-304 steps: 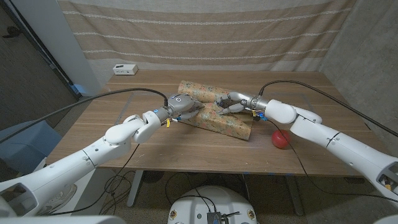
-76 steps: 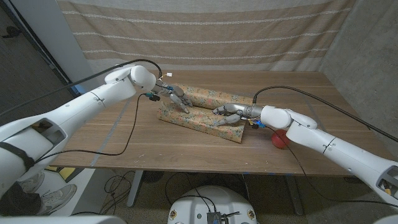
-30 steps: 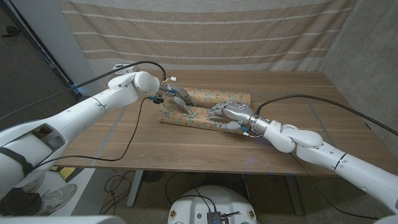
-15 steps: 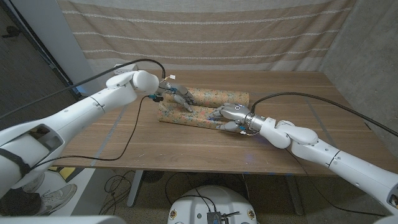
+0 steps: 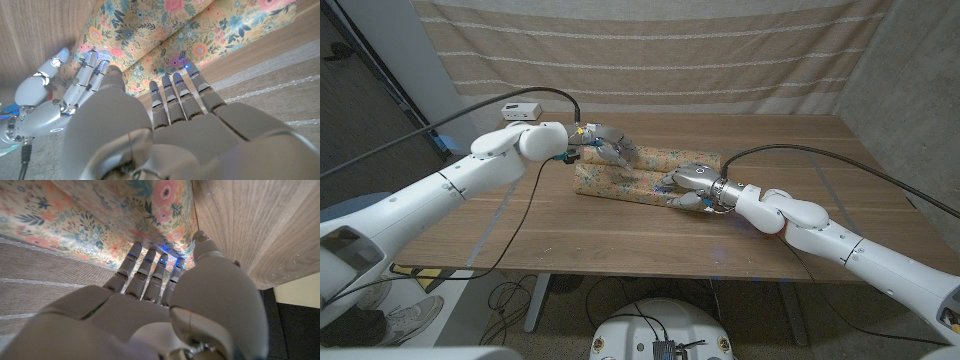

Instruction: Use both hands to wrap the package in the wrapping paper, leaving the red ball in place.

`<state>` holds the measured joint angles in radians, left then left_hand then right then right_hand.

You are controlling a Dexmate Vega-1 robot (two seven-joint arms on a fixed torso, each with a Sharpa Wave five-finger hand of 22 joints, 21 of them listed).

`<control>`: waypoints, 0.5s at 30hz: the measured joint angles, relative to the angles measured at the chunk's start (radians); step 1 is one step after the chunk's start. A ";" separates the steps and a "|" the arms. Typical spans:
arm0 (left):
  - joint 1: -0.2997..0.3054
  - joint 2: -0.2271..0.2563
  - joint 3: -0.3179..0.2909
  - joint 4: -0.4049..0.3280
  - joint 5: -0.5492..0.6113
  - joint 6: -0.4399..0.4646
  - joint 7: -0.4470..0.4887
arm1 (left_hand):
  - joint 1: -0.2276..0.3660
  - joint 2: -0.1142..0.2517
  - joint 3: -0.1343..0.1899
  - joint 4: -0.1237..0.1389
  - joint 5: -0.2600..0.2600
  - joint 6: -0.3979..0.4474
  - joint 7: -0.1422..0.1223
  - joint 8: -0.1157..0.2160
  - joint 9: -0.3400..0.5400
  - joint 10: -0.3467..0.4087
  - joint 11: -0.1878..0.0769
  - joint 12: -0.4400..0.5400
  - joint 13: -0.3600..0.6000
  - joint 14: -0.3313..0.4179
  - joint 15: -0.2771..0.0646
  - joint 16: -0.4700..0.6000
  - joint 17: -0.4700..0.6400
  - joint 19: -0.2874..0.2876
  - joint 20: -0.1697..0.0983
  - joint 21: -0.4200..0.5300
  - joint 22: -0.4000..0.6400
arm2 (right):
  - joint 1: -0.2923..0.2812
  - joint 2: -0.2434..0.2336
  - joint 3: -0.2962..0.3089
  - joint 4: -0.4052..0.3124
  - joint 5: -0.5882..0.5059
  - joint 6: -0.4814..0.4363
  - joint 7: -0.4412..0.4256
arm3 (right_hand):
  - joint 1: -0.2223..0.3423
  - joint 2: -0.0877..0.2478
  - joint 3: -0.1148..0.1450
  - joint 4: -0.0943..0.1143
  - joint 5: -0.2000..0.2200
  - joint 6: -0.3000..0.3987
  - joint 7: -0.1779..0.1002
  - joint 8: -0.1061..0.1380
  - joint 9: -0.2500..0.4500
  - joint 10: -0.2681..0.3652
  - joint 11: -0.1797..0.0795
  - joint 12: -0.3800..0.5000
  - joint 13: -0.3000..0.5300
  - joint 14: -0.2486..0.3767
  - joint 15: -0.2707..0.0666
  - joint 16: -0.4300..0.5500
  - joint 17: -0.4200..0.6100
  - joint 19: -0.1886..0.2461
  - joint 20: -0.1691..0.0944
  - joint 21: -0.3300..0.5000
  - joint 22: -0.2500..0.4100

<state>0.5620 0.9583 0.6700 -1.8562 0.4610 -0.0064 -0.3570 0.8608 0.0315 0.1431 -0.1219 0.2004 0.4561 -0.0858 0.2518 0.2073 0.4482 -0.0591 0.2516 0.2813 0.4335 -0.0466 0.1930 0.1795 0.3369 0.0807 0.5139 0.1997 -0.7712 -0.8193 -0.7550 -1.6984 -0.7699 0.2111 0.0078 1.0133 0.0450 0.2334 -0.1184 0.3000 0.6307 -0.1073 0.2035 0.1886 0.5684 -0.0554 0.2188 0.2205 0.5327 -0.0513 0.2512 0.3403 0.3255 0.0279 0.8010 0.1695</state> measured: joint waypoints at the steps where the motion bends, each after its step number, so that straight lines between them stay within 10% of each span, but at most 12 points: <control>1: 0.020 0.008 -0.008 -0.014 0.024 -0.007 0.030 | 0.000 0.000 -0.001 -0.001 0.000 0.004 -0.004 0.000 0.000 0.000 0.000 0.000 0.002 0.000 0.000 0.000 0.000 0.000 0.000 0.000 0.000 | 0.000 0.000 -0.001 0.000 0.002 -0.001 0.002 | 0.000 0.000 0.000 0.000 0.000 0.000 0.000 0.000 0.000 0.000 0.000 0.000 0.000 0.000 0.000 0.000 0.000 0.000 0.000 0.000 0.000; 9: 0.132 0.041 -0.033 -0.077 0.158 -0.026 0.139 | 0.020 -0.020 -0.008 -0.009 0.003 0.020 -0.004 0.001 0.000 0.007 -0.007 0.004 0.009 0.000 0.000 0.000 -0.002 0.039 -0.020 0.009 0.000 | 0.001 0.000 -0.005 -0.001 0.009 -0.007 0.014 | -0.004 -0.004 0.004 0.004 0.000 0.000 0.000 0.000 0.000 0.000 0.000 0.004 0.000 0.000 0.000 0.000 0.000 0.000 0.000 -0.004 0.000; 15: 0.188 0.042 -0.033 -0.081 0.263 -0.041 0.209 | 0.025 -0.025 -0.007 -0.010 0.007 -0.129 -0.013 -0.065 -0.003 -0.087 -0.008 -0.035 0.003 -0.088 0.005 -0.016 -0.007 0.035 -0.005 0.009 -0.005 | 0.002 0.000 -0.008 -0.002 0.016 -0.008 0.016 | -0.008 0.000 0.004 0.004 0.000 0.000 0.000 0.000 0.000 0.000 0.000 0.005 0.001 0.002 -0.002 0.001 -0.003 0.000 0.000 -0.005 0.000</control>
<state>0.7501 0.9998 0.6366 -1.9376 0.7240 -0.0476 -0.1483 0.8858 0.0065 0.1363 -0.1320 0.2079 0.3267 -0.0988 0.1871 0.2043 0.3612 -0.0669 0.2168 0.2839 0.3456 -0.0413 0.1773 0.1723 0.3715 0.0754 0.5225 0.1951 -0.7692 -0.8191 -0.7627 -1.7002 -0.7544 0.2030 0.0237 1.0054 0.0450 0.2375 -0.1144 0.2999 0.6309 -0.1070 0.2034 0.1888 0.5681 -0.0554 0.2233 0.2216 0.5348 -0.0534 0.2518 0.3374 0.3253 0.0278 0.7962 0.1695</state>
